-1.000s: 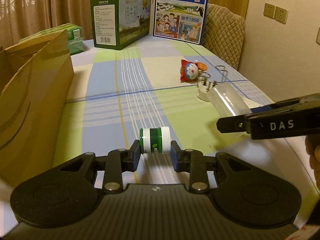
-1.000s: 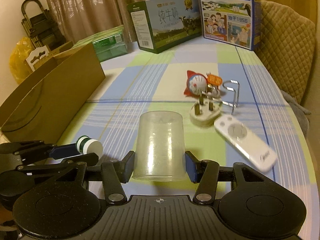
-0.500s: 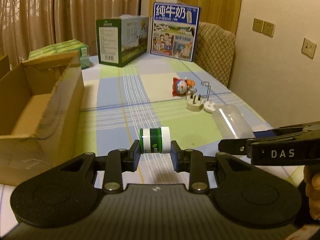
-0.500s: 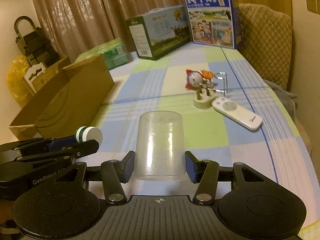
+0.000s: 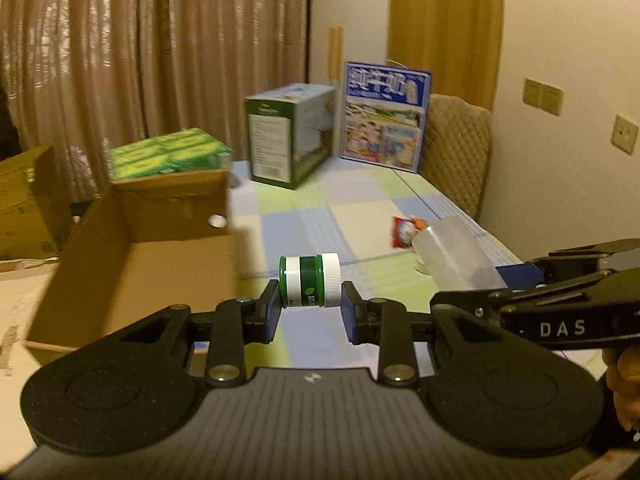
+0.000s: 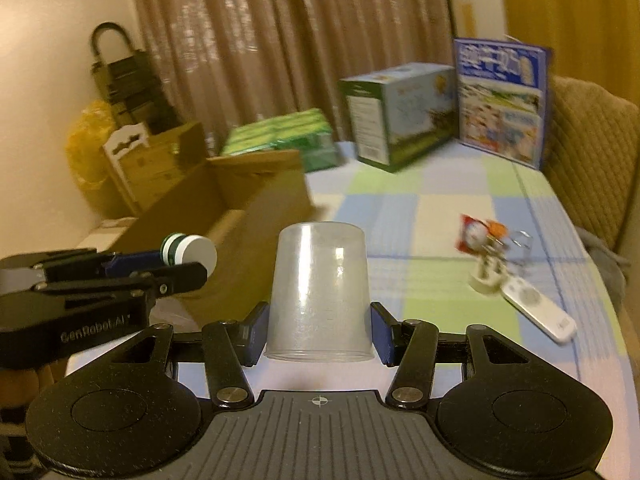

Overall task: Organize rigid objects
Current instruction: 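Carry the bottle and cup with both grippers over the cardboard box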

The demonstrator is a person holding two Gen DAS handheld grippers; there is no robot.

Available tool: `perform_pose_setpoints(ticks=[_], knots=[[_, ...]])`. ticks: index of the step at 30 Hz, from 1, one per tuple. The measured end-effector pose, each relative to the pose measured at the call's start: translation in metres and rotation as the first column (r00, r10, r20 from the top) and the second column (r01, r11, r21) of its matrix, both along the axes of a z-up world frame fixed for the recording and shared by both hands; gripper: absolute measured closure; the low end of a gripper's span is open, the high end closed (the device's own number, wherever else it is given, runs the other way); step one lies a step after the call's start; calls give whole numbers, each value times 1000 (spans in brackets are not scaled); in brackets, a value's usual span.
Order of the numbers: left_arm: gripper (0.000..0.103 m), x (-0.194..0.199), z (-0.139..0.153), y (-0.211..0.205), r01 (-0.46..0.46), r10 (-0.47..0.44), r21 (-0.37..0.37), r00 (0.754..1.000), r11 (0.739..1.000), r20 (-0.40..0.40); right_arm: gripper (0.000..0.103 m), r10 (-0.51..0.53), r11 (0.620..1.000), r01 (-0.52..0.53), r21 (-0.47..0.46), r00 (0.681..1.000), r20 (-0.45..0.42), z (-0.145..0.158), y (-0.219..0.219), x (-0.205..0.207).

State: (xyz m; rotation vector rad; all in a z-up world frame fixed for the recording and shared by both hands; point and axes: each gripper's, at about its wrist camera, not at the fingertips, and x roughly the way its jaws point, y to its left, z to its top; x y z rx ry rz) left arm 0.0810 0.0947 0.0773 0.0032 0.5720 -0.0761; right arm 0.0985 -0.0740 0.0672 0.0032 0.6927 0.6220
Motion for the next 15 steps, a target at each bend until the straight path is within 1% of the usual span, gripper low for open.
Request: perform_pose_setpoints(ticks=[3, 7, 9, 12, 15], knots=[[77, -4, 14, 30, -27, 27, -4, 1000, 1000, 3, 54, 50, 999, -50, -2, 999, 13, 8, 28, 1], [77, -4, 32, 71, -60, 59, 45, 998, 997, 6, 54, 111, 994, -111, -1, 993, 28, 18, 65, 7], [77, -2, 38, 93, -79, 79, 47, 997, 996, 1, 54, 131, 991, -131, -3, 991, 31, 19, 82, 12], [77, 3, 38, 122, -111, 111, 55, 994, 992, -11, 54, 151, 989, -151, -7, 988, 19, 17, 106, 24], [77, 10, 30, 145, -131, 133, 55, 991, 990, -32, 53, 165, 986, -165, -14, 986, 3, 11, 127, 36]])
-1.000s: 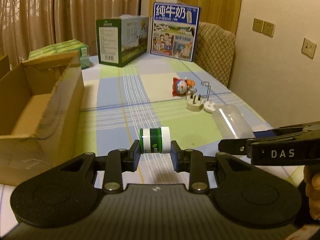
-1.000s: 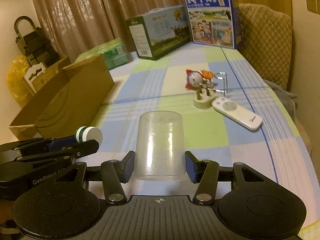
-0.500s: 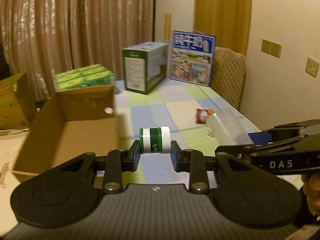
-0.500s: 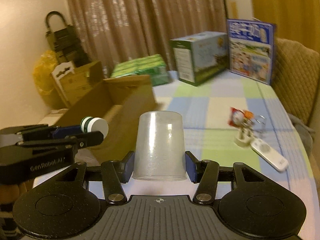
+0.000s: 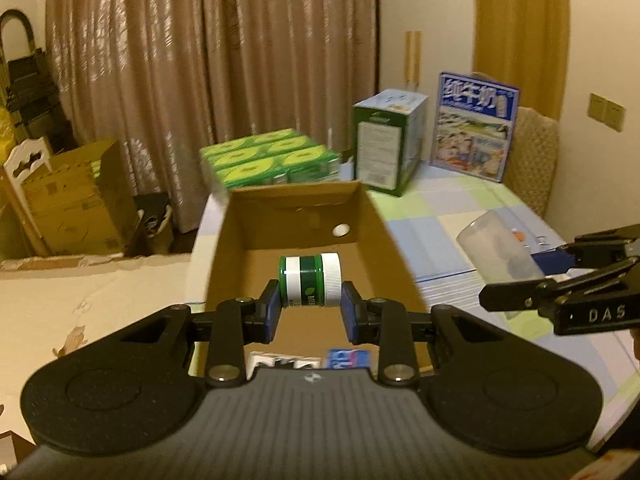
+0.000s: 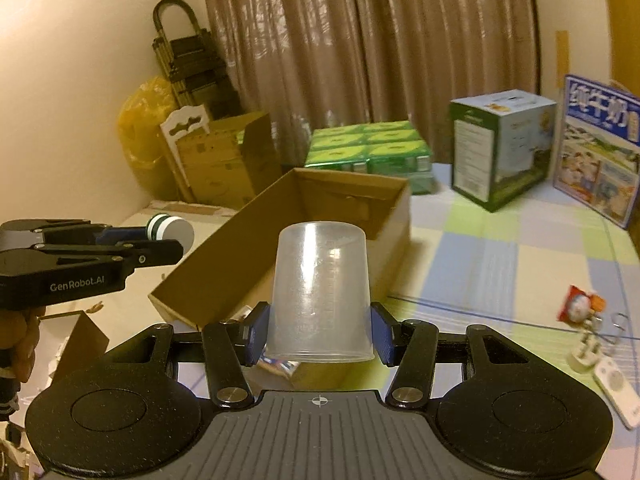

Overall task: Organize rigid objects
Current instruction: 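Carry the bottle and cup with both grippers over the cardboard box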

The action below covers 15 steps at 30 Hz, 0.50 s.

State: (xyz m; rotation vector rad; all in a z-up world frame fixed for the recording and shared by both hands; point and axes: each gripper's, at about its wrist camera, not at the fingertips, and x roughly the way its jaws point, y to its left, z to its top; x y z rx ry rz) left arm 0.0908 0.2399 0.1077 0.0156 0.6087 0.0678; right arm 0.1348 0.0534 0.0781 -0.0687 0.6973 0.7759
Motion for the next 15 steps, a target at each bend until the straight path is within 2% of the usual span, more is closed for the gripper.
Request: perform_pose_setpoints(ticks=[7, 15], knots=[[77, 21, -26, 26, -6, 6, -10, 999, 1000, -42, 54, 18, 999, -20, -40, 999, -34, -27, 42, 23], [77, 40, -54, 42, -6, 3, -36, 997, 999, -75, 53, 22, 999, -25, -48, 997, -68, -53, 59, 40]])
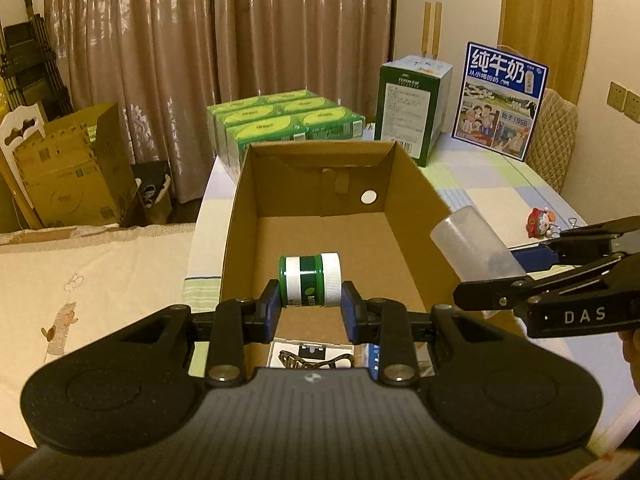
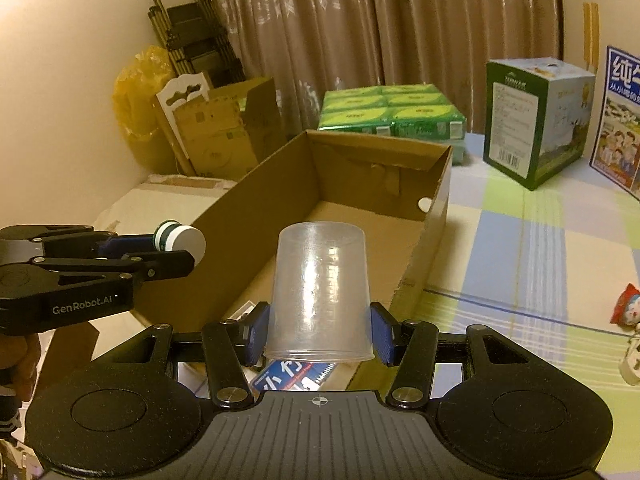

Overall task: Organize rigid objects
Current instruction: 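Carry the bottle and cup with both grippers over the cardboard box, then open the left gripper to drop the bottle, then open the right gripper releasing the cup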

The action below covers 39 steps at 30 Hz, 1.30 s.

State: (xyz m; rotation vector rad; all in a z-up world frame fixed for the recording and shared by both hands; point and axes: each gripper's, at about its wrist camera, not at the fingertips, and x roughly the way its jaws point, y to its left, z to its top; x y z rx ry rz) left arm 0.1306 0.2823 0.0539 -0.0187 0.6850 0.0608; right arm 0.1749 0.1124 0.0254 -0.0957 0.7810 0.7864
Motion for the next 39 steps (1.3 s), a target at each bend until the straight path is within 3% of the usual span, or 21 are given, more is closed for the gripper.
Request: perform_pose_setpoints(ticks=[18, 21, 39], knots=[[76, 31, -23, 6, -3, 3, 11, 1000, 1000, -28, 54, 1, 1000, -1, 5, 1000, 9, -12, 11, 17], [69, 32, -22, 5, -17, 18, 17, 1000, 1000, -16, 53, 1, 1000, -1, 10, 1000, 6, -12, 10, 16], [68, 19, -10, 7, -39, 39, 13, 999, 999, 9, 53, -9, 1000, 9, 11, 1000, 14, -7, 9, 13]])
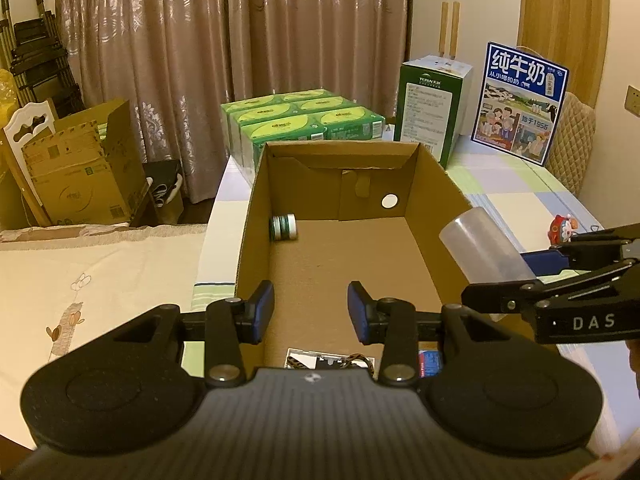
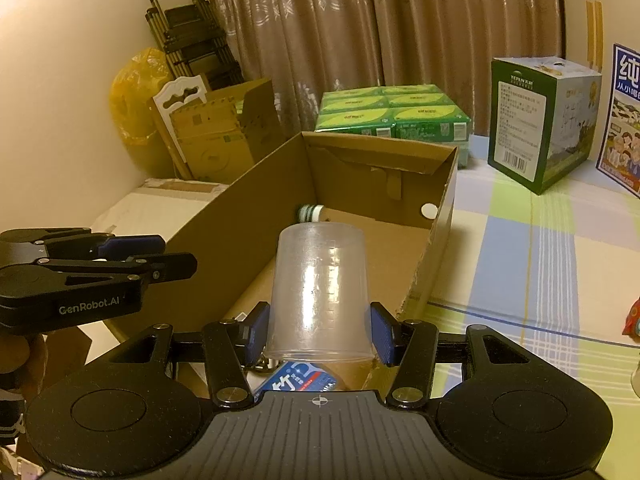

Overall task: Organize rigid objects
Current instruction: 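Open the left gripper to drop the bottle, then open the right gripper releasing the cup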

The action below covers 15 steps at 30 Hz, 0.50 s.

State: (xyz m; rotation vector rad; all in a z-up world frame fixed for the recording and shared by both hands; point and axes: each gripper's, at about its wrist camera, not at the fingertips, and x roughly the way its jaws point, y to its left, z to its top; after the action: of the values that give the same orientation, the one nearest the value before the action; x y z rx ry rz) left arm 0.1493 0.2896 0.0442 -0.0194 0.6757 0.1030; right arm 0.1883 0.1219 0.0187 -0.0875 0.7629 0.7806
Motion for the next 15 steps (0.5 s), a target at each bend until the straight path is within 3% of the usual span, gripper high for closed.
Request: perform_pose_setpoints(ticks=[15], knots=[[68, -2, 1, 1, -4, 4, -7, 1000, 1000, 5, 53, -10, 1000, 10, 3, 1000, 5, 2, 0, 2]])
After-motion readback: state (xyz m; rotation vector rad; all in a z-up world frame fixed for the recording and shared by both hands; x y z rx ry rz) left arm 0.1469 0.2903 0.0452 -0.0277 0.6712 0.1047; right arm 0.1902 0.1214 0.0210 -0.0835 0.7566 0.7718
